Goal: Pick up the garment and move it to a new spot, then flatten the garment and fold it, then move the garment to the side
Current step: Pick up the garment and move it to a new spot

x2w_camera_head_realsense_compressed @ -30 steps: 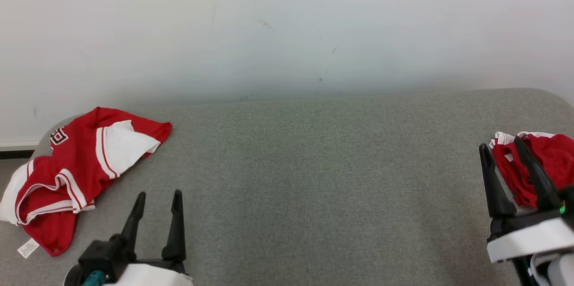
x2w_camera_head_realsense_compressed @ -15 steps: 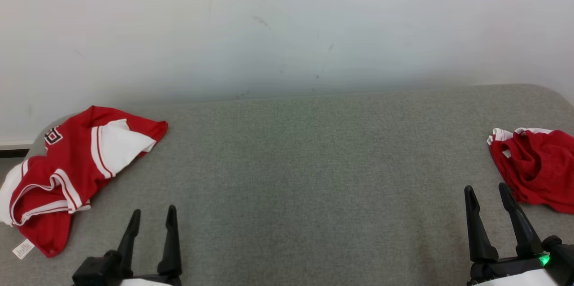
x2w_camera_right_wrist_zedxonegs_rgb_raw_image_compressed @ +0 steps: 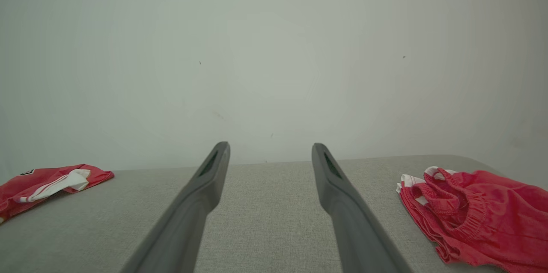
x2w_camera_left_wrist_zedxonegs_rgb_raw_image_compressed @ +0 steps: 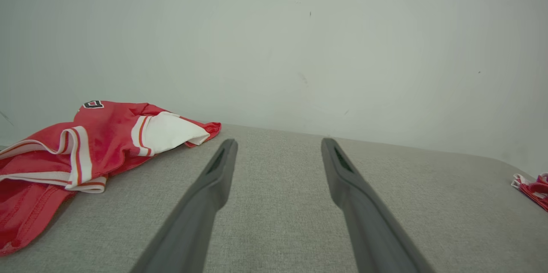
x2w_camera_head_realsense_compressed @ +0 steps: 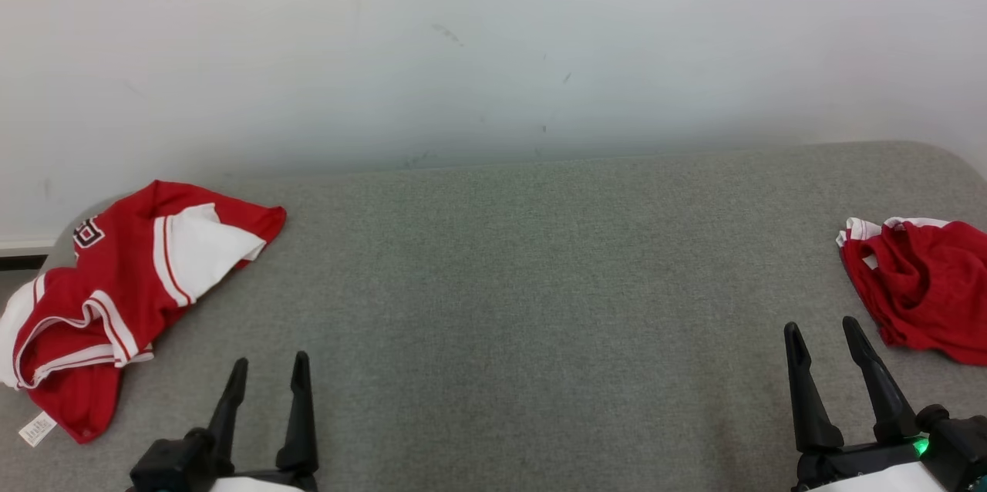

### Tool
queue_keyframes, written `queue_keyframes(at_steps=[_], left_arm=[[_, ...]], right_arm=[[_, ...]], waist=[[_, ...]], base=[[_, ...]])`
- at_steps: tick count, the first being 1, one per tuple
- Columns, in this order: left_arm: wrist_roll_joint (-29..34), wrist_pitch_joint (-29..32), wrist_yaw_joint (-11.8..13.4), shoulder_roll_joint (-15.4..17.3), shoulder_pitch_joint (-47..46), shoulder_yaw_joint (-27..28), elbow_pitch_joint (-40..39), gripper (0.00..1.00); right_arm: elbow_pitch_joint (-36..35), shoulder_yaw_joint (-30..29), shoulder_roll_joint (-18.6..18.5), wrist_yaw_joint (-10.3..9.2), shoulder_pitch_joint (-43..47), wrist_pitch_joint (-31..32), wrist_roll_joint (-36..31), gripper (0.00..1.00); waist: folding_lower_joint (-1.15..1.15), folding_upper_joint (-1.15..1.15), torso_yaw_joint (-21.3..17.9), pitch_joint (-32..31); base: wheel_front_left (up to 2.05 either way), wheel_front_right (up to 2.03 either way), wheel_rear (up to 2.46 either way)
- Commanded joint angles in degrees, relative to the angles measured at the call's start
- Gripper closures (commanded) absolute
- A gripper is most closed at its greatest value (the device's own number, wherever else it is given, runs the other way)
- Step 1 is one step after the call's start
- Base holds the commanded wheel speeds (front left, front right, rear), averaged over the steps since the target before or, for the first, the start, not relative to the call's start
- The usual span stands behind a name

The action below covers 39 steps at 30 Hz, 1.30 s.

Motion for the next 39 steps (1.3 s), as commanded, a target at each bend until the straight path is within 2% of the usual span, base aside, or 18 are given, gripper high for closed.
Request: queue_keyframes(at_steps=[1,11,30,39], left_arm=[[-0.3,0.0,0.1,0.2,-0.2,0.0,0.1,0.0],[0.0,0.0,-0.1,0.2,-0.8,-0.8,0.5,0.0],[1.4,0.0,0.4,0.2,-1.3,1.5,1.9,0.0],[1.3,0.0,0.2,0.2,-1.3,2.4,2.3,0.0]], right_arm=[[0.2,0.0,0.1,-0.11,-0.7,0.0,0.0,0.0],[1.2,0.3,0.5,-0.11,-1.2,0.0,-0.1,0.0],[3.0,5.1,0.8,-0.11,-2.4,0.0,1.3,0.0],[3.3,6.8,0.5,-0.11,-2.7,0.0,1.9,0.0]], waist=[[0.0,0.0,0.0,0.0],[0.0,0.0,1.5,-0.1],[0.0,0.0,15.1,0.3],[0.0,0.0,18.2,0.6]], base=[[0.0,0.0,0.0],[0.0,0.0,0.0],[0.0,0.0,0.0],[0.0,0.0,0.0]])
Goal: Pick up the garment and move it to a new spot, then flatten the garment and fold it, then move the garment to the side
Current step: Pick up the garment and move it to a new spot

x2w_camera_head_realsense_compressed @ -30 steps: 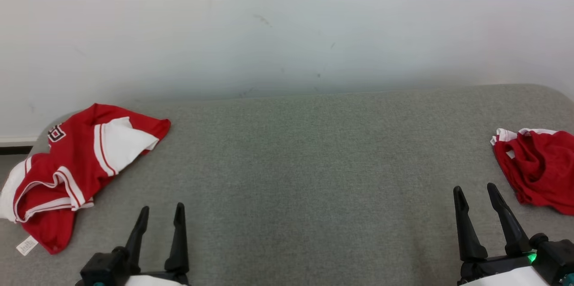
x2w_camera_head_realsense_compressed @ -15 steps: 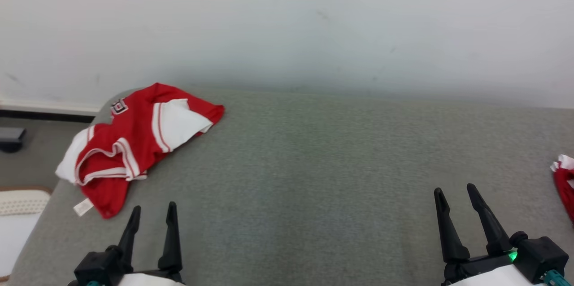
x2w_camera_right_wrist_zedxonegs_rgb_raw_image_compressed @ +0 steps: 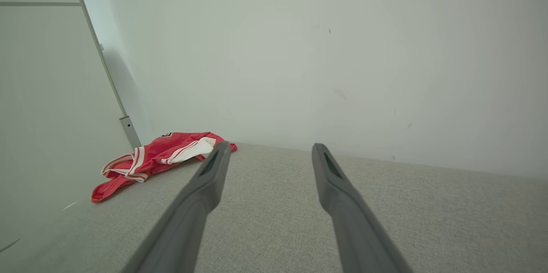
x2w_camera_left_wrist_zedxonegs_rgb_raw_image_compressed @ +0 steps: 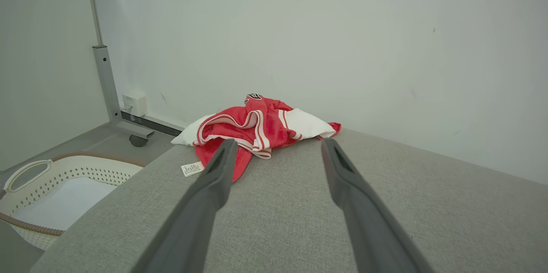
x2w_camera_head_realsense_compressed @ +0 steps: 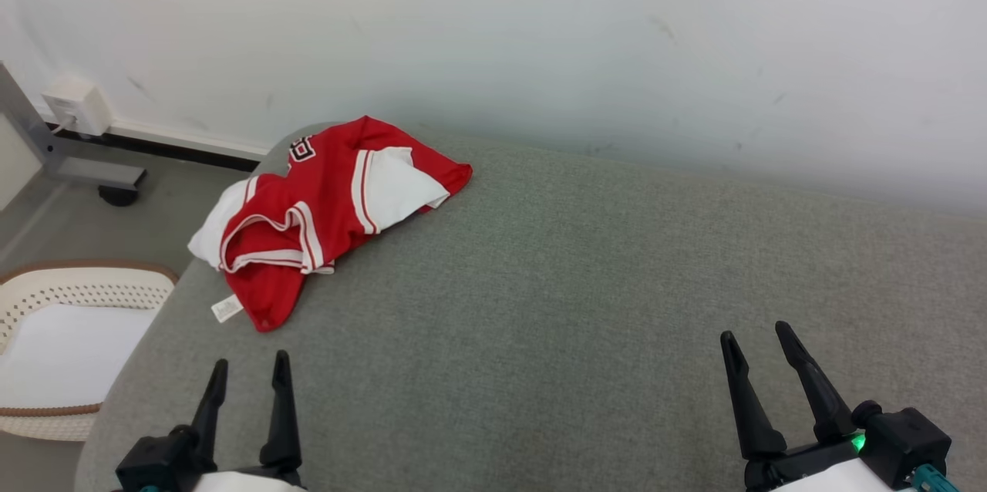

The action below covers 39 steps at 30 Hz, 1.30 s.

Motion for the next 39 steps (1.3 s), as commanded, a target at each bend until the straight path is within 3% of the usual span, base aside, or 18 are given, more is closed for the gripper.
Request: queue_keyframes(at_steps=[1,9,13,23,30,34,39], left_arm=[[0.4,0.0,-0.1,0.2,-0.2,0.1,0.0,0.0],[0.0,0.0,0.4,0.2,-2.5,1.2,0.8,0.0],[1.4,0.7,0.1,2.2,-7.0,1.2,2.1,0.0],[1.1,17.3,1.7,9.8,-23.6,3.6,3.1,0.0],[-4.1,26.8,3.5,15.5,-34.0,10.5,13.9,0.0],[-6.2,29.8,4.4,19.3,-37.9,13.5,22.0,0.0],[-6.9,31.1,5.2,21.7,-39.5,15.0,29.1,0.0]], right_arm=[[0.2,0.1,-0.5,-0.11,-0.5,0.0,0.6,0.0],[-0.1,1.0,-1.0,-0.11,-1.4,0.0,0.8,0.0],[-2.5,0.6,-1.0,-0.11,-2.1,0.0,-0.1,0.0],[-6.1,-0.3,-1.1,-0.11,-4.6,0.0,-1.0,0.0],[-8.3,-0.5,-0.6,-0.11,-8.0,0.0,-1.1,0.0],[-9.4,-0.4,-0.3,-0.11,-9.8,0.0,-1.0,0.0],[-10.0,-0.5,-0.1,-0.11,-10.7,0.0,-0.7,0.0]], waist=[[0.0,0.0,0.2,0.1],[0.0,0.0,-0.8,1.0],[0.0,0.0,-1.9,2.3],[0.0,0.0,-7.6,9.1],[0.0,0.0,-14.5,15.4],[0.0,0.0,-18.5,18.3],[0.0,0.0,-21.6,20.0]], base=[[0.0,0.0,0.0],[0.0,0.0,0.0],[0.0,0.0,0.0],[0.0,0.0,0.0],[0.0,0.0,0.0],[0.0,0.0,0.0],[0.0,0.0,0.0]])
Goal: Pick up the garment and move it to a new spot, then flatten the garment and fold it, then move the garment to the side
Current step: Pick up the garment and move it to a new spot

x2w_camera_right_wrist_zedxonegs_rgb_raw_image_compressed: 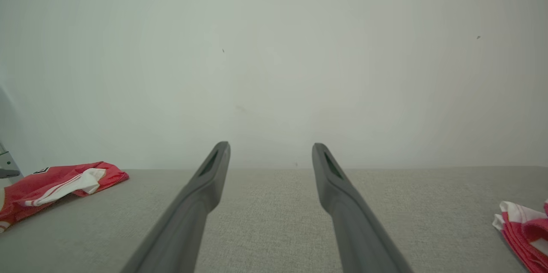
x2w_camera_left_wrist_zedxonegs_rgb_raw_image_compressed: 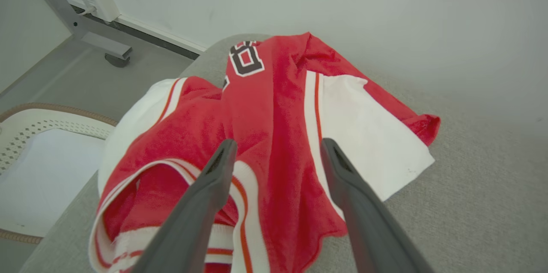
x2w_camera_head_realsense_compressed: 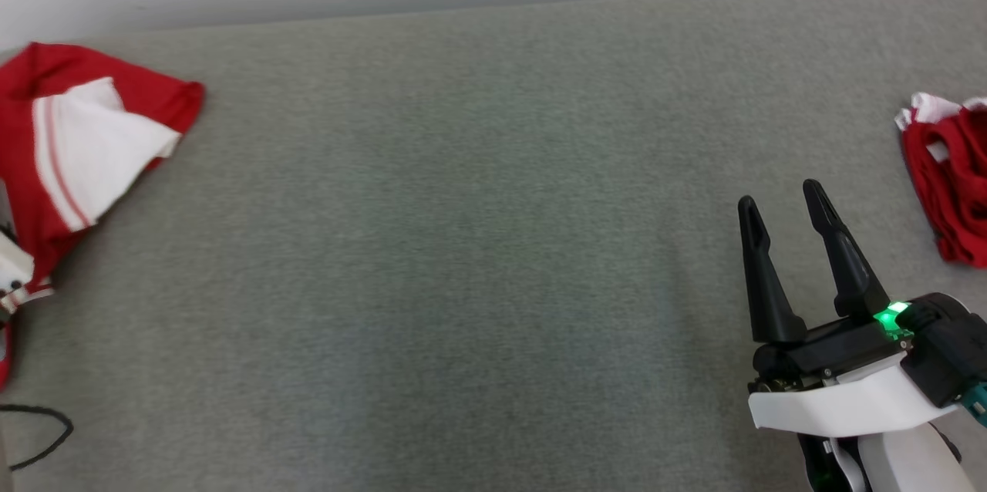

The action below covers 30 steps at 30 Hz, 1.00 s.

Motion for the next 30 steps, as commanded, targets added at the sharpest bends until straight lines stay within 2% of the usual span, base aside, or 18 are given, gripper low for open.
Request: queue_keyframes(at_steps=[1,9,14,15,16,17,24,30], left_arm=[[-0.3,-0.1,0.1,1.1,-0.5,0.5,1.1,0.0],[0.4,1.6,2.2,3.3,-0.7,0.4,13.9,0.0],[0.2,3.1,1.9,3.1,-0.7,-0.4,19.5,0.0],[0.0,2.8,1.5,3.0,-0.8,-0.5,20.1,0.27],[-0.1,2.5,1.3,2.9,-1.0,-0.7,20.7,0.58],[-0.2,1.9,0.8,2.8,-1.3,-0.8,20.9,1.0],[1.3,-3.8,-3.1,5.4,-5.0,-3.0,21.1,1.0],[3.6,-7.6,-6.3,6.8,-8.7,-6.8,20.8,1.0]], right_arm=[[-0.3,-0.1,0.1,-0.11,-0.9,0.0,0.2,0.0],[0.0,0.1,0.6,-0.11,-1.7,0.0,0.4,0.0],[0.3,-0.2,0.5,-0.11,-1.8,0.0,0.1,0.0],[0.4,-0.2,0.5,-0.11,-1.7,0.0,0.0,0.0],[0.6,-0.3,0.5,-0.11,-1.7,0.0,-0.1,0.0],[0.7,-0.2,0.4,-0.11,-1.7,0.0,-0.1,0.0],[1.5,0.1,0.6,-0.11,-1.2,0.0,-0.2,0.0],[2.4,0.1,0.9,-0.11,0.6,0.0,0.3,0.0]], waist=[[-0.01,0.0,-3.3,2.9],[-0.01,0.0,-6.2,4.6],[-0.01,0.0,-6.1,4.9],[-0.01,0.0,-6.0,4.8],[-0.01,0.0,-5.7,4.7],[-0.01,0.0,-5.5,4.5],[-0.01,0.0,-4.0,1.4],[-0.01,0.0,-3.1,-4.5]], base=[[0.0,0.0,0.0],[0.0,0.0,0.0],[0.0,0.0,0.0],[0.0,0.0,0.0],[0.0,0.0,0.0],[0.0,0.0,0.0],[0.0,0.0,0.0],[0.0,0.0,0.0]])
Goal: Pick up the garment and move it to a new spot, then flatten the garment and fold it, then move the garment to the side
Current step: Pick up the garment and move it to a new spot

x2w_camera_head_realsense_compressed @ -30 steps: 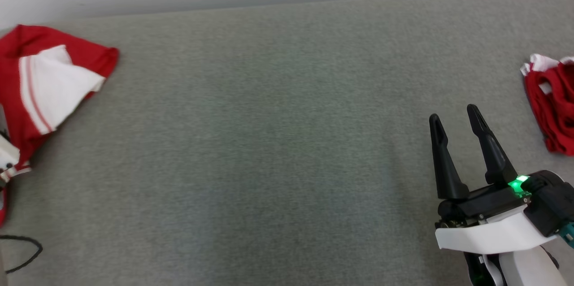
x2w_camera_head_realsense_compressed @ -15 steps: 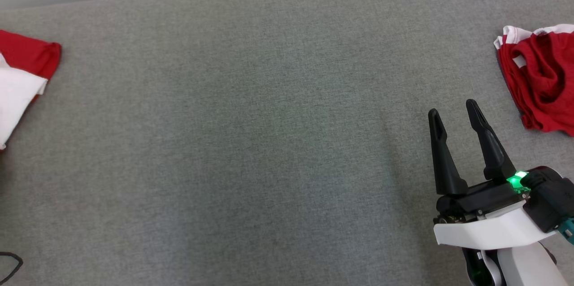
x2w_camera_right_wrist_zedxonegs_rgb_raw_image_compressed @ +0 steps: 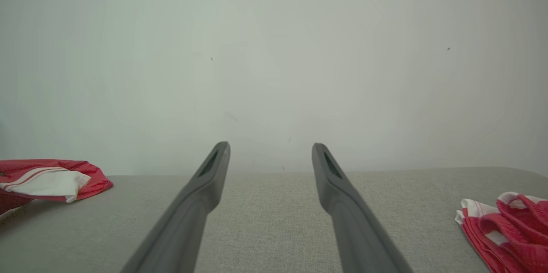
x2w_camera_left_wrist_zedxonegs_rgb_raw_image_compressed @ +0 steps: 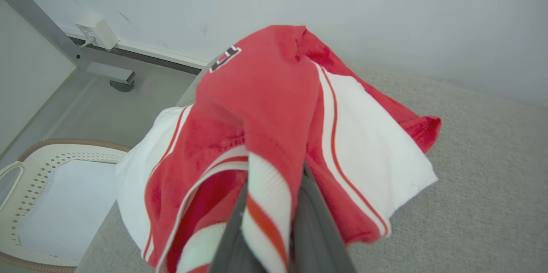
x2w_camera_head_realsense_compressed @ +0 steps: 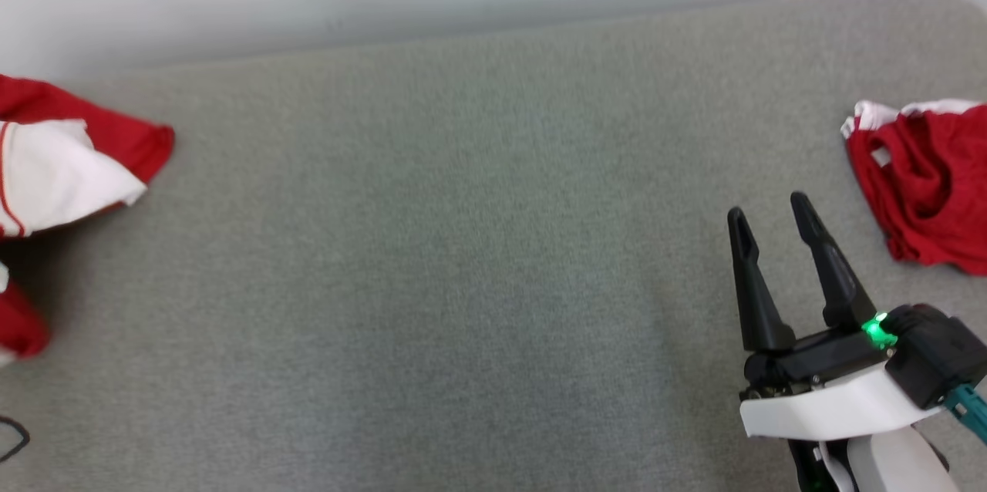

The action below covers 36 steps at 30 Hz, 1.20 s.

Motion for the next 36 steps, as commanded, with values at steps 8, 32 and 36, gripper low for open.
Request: queue_keyframes(at_steps=[8,32,36], left_arm=[[3.9,-1.6,-3.1,-1.6,-4.8,-6.9,-3.0,1.0],[-6.4,8.7,-2.7,-14.3,15.8,-26.6,-53.2,1.0],[-4.1,4.3,-1.6,-16.6,21.8,-30.1,-52.5,1.0]], right_arm=[[1.5,-0.6,0.4,-0.11,4.3,0.0,0.6,0.0],[-0.5,-3.0,-1.6,-0.11,8.1,0.0,0.0,0.0],[-0.8,-3.0,-1.9,-0.11,7.0,0.0,0.0,0.0]], waist=[[-0.01,0.0,0.5,-10.3],[-0.01,0.0,-7.7,-13.3],[-0.01,0.0,-8.2,-11.3]], base=[[0.0,0.0,0.0],[0.0,0.0,0.0],[0.0,0.0,0.0]])
